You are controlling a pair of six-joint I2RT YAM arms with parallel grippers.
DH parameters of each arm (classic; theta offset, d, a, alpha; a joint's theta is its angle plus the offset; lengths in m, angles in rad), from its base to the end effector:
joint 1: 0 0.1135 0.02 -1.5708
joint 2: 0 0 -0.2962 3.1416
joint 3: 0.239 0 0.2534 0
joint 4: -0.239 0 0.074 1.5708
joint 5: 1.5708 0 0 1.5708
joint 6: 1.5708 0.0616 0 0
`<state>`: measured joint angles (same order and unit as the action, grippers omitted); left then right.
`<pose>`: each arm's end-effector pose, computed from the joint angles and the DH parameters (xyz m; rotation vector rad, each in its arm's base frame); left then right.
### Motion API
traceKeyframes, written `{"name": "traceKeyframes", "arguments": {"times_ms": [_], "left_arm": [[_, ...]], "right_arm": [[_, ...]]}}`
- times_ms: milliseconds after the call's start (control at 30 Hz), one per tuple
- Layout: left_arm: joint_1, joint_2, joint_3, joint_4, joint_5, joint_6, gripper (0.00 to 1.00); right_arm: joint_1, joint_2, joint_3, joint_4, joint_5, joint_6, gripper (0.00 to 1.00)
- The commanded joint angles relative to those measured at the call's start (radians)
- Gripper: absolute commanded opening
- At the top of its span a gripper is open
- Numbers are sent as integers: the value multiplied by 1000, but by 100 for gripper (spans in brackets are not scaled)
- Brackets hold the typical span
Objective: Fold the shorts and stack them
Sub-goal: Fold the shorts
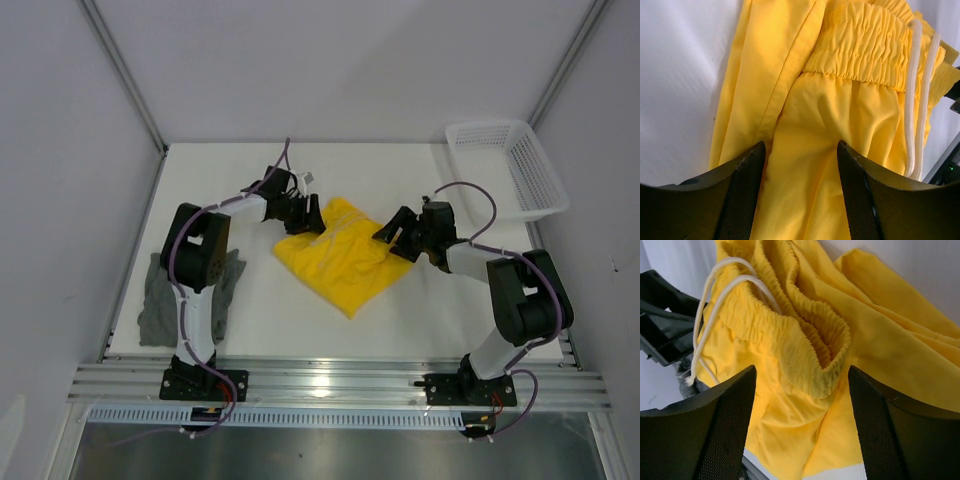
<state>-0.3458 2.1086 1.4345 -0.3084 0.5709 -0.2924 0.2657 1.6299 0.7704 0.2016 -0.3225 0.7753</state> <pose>0.4322 -0.1911 0.1564 0.3000 2.5884 -0.9699 0.3311 0.1103 0.1809 0.4098 2.3166 0.9036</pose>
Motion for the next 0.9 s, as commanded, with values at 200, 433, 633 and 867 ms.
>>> {"name": "traceKeyframes", "arguments": {"times_ms": [200, 433, 633, 867], "left_arm": [[-7, -146, -230, 129, -158, -125, 64], [-25, -251, -394, 221, -236, -185, 64], [-33, -315, -494, 304, -269, -237, 64], [-33, -323, -517, 328, -261, -240, 65]], "right_arm": [[0, 27, 26, 79, 17, -28, 72], [-2, 105, 79, 166, -116, -77, 47], [3, 160, 130, 180, -177, -102, 47], [13, 225, 174, 170, -208, -120, 55]]}}
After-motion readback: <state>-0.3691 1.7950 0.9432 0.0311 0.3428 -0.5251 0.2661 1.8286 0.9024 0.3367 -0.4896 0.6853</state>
